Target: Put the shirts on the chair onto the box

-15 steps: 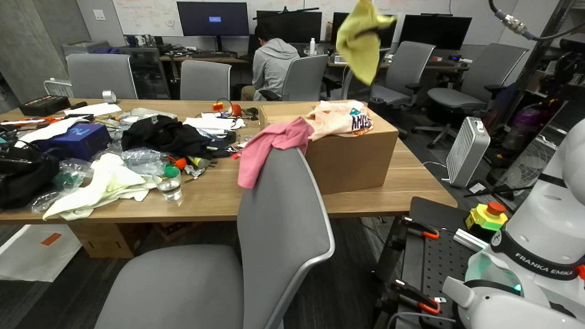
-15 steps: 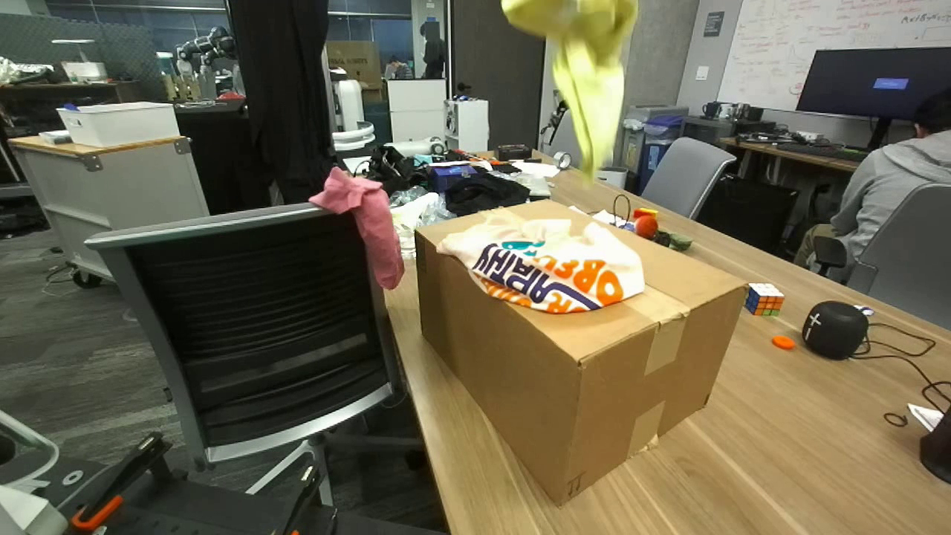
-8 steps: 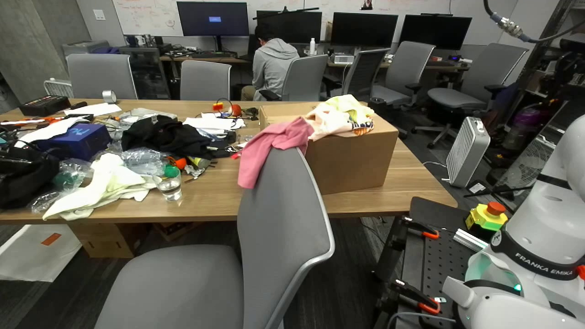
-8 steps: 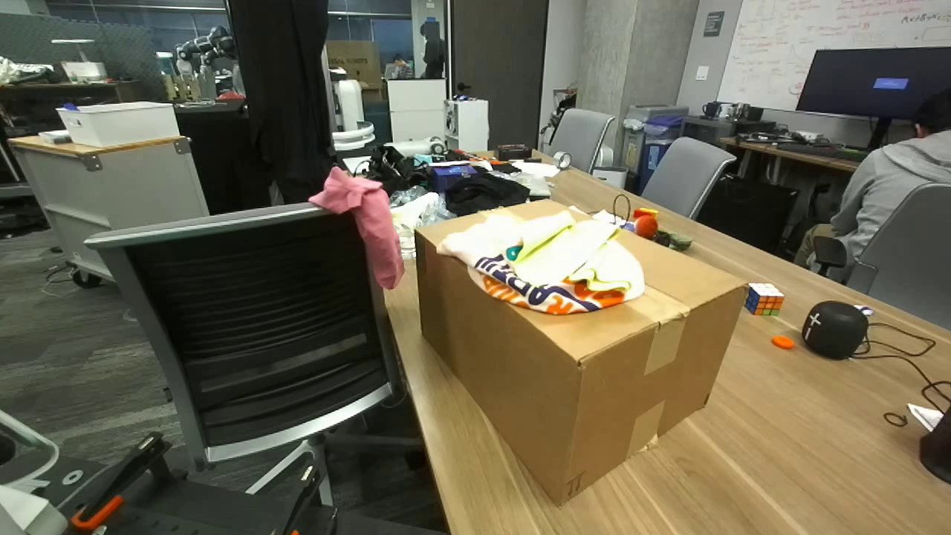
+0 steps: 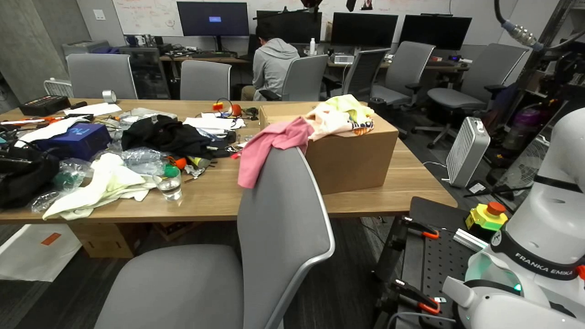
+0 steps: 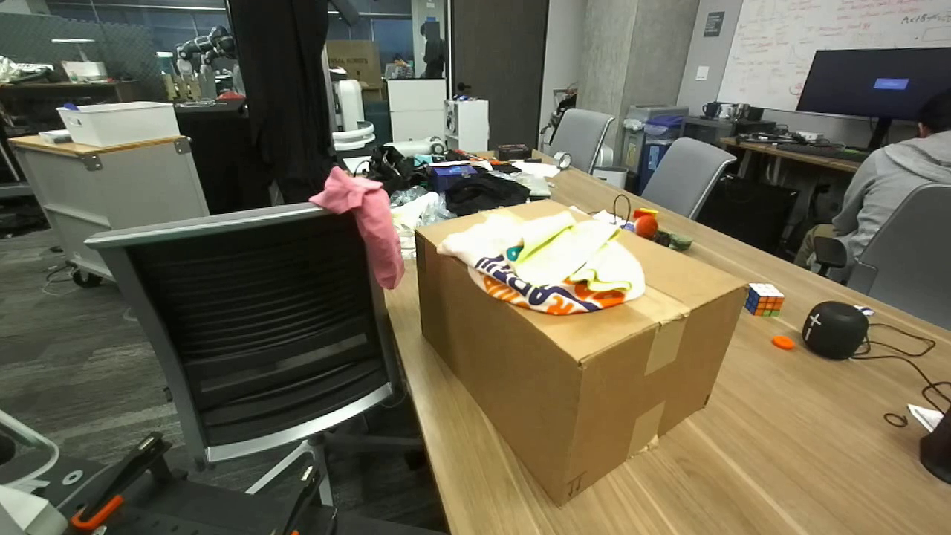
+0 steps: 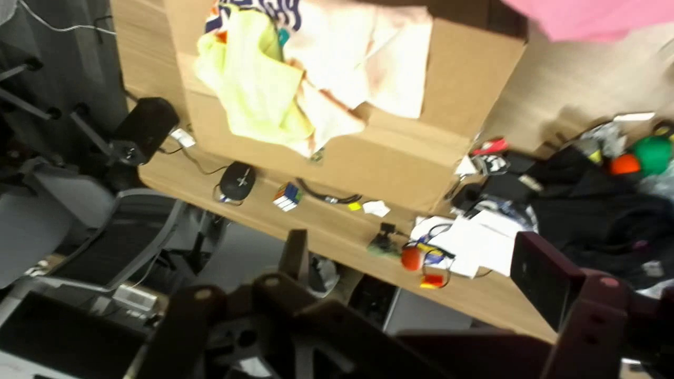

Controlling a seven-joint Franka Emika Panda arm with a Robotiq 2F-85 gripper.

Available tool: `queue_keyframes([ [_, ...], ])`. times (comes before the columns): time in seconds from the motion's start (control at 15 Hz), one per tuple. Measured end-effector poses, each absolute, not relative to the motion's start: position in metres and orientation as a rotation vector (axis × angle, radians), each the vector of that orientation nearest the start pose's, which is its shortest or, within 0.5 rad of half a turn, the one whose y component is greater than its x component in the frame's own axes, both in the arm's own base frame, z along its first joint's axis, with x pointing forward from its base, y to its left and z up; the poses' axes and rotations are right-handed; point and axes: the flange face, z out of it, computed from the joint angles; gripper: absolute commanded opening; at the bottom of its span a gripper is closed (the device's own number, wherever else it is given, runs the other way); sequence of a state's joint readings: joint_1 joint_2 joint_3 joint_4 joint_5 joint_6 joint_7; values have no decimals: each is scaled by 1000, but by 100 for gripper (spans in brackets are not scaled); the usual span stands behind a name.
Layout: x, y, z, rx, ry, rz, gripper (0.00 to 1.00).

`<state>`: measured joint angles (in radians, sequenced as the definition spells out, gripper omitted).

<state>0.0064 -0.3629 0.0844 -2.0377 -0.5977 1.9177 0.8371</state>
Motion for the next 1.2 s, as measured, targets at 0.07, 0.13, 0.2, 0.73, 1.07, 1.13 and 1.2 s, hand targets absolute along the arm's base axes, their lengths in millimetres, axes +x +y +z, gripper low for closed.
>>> queue_keyframes([
  [0.07,468,21,624,-3317,970,-810,100],
  [0.13,466,32,617,-3317,900,-749,100],
  [0.2,464,42,610,-3317,832,-687,100],
  [0.73,452,82,544,-3346,479,-349,100],
  [1.07,448,99,504,-3352,370,-252,100],
  [1.13,448,103,498,-3345,348,-236,100],
  [1.2,447,107,491,-3336,329,-221,100],
])
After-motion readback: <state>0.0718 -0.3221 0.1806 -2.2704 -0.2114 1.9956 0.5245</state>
